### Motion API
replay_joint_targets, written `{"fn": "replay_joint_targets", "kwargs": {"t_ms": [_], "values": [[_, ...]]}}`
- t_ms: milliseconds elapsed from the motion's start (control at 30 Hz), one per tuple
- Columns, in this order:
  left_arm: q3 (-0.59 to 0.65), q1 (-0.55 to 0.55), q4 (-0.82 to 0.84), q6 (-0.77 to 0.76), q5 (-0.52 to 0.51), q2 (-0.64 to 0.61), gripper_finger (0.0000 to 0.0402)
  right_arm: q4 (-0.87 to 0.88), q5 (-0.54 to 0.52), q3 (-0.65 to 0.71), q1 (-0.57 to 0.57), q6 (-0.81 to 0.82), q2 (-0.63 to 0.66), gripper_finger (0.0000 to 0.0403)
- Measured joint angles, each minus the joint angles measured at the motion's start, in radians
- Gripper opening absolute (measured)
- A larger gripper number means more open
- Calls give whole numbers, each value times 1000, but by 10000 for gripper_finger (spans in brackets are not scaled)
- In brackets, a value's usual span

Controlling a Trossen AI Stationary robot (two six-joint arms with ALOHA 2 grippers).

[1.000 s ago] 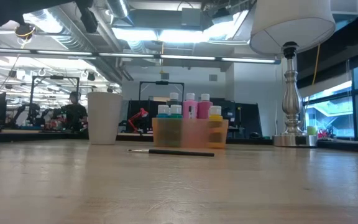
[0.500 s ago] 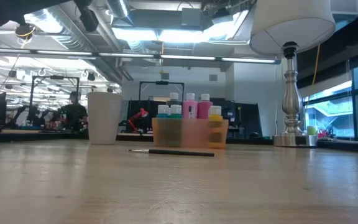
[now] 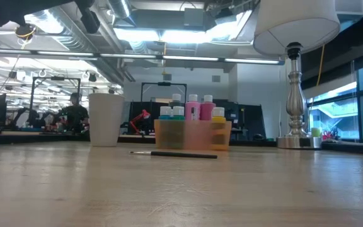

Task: Pick & Place Paint Supplies
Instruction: Put the yellow paint bottle into the orange bin

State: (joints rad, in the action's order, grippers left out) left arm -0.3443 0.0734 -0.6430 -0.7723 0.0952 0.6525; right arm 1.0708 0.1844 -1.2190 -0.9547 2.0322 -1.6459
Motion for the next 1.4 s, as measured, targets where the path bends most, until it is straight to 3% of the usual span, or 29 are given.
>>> {"fn": "replay_joint_targets", "kwargs": {"t_ms": [500, 1100, 1400], "values": [[0, 0, 0, 0, -9, 0, 63, 20, 10, 0, 0, 6, 0, 233], [0, 0, 0, 0, -9, 0, 63, -31, 8, 47, 0, 2, 0, 225], [0, 0, 23, 0, -9, 0, 63, -32, 7, 47, 1, 2, 0, 145]]}}
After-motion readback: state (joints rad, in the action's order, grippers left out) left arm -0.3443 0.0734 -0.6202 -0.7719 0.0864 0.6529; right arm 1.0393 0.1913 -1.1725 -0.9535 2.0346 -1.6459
